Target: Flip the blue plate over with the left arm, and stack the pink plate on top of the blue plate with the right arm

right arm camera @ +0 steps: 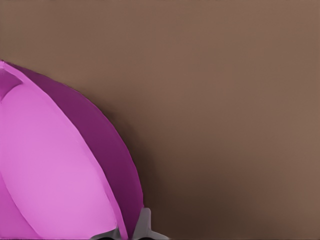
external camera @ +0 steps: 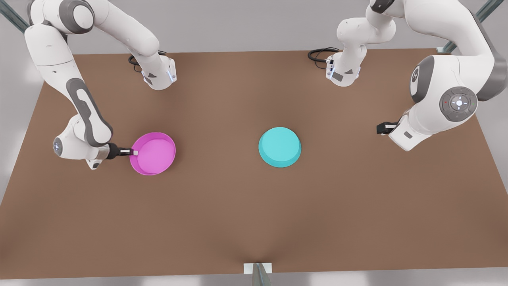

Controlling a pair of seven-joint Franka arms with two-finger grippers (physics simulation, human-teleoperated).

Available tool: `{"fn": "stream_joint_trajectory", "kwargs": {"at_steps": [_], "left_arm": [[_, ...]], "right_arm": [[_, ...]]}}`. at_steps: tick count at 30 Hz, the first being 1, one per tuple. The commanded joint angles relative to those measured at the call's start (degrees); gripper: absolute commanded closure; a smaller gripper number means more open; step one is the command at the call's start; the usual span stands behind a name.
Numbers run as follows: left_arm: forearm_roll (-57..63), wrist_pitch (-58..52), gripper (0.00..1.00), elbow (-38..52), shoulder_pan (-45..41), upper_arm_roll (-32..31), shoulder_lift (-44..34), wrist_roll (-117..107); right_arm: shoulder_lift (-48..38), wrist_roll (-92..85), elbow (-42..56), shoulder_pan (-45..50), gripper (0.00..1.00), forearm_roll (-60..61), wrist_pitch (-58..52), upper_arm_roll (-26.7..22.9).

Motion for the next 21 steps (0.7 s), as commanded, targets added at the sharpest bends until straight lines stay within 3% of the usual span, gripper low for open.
{"fn": "stream_joint_trajectory", "kwargs": {"at_steps": [1, 7, 21], "left_arm": [[0.01, 0.0, 0.0, 0.0, 0.02, 0.0, 0.0, 0.0], [0.1, 0.0, 0.0, 0.0, 0.02, 0.0, 0.0, 0.0], [0.01, 0.0, 0.0, 0.0, 0.11, 0.0, 0.0, 0.0]], "right_arm": [[0.01, 0.3, -0.01, -0.06, 0.79, -0.43, 0.03, 0.43], [0.09, 0.39, 1.66, 3.01, 0.79, 3.88, -0.93, 3.25], [-0.08, 11.37, 7.99, 30.87, 0.79, 12.93, 2.4, 3.07]]}}
